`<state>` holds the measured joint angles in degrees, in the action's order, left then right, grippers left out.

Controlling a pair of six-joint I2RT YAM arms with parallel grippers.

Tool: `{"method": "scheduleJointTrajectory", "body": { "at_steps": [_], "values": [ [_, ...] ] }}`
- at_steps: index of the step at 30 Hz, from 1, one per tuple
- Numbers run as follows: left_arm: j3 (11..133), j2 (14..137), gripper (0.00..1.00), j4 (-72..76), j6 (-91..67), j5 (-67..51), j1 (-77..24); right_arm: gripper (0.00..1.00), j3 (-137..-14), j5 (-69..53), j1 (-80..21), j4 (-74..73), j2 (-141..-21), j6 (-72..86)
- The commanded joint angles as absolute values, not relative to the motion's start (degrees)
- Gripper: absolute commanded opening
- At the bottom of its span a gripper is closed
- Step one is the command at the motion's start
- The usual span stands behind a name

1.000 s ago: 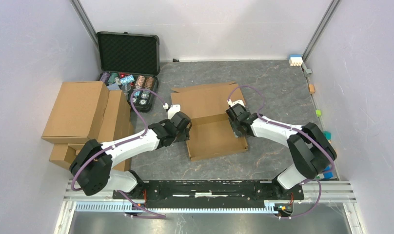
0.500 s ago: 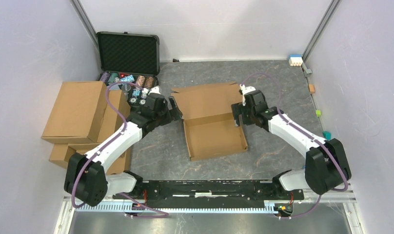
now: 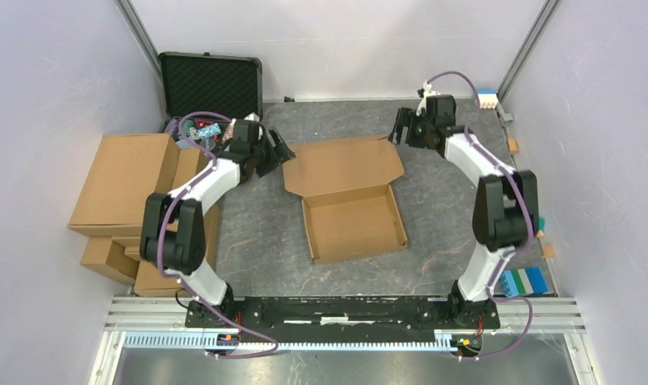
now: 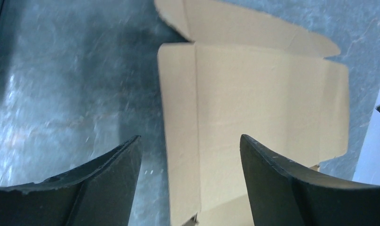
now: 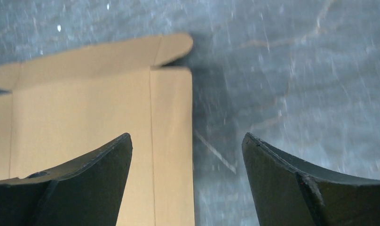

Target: Fold the paper box

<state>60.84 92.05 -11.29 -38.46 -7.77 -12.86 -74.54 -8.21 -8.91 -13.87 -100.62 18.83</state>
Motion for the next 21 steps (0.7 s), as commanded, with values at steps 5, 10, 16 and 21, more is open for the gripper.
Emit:
{"method": "scheduleJointTrajectory", "body": {
  "at_steps": [5,10,16,21],
  "values": [
    [73.93,104.10,0.73,-10.61,-36.47,-14.02,-11.25,0.88,-94.05,-16.02,-8.88,-16.65,-119.15,19.05],
    [78.18,108.93,0.48,-10.87,-36.50,-16.02,-11.00,0.70,-96.54,-20.58,-8.85,-15.77,-123.76,20.15],
    [81.28,111.33,0.09,-10.92,-36.92,-20.01,-11.07,0.28,-96.33,-22.48,-8.92,-14.64,-122.62,20.26],
    [83.23,108.46,0.04,-15.43,-33.12,-15.19,-12.67,0.00,-97.55,-19.80,-10.22,-16.69,-120.21,16.97]
  ]
}}
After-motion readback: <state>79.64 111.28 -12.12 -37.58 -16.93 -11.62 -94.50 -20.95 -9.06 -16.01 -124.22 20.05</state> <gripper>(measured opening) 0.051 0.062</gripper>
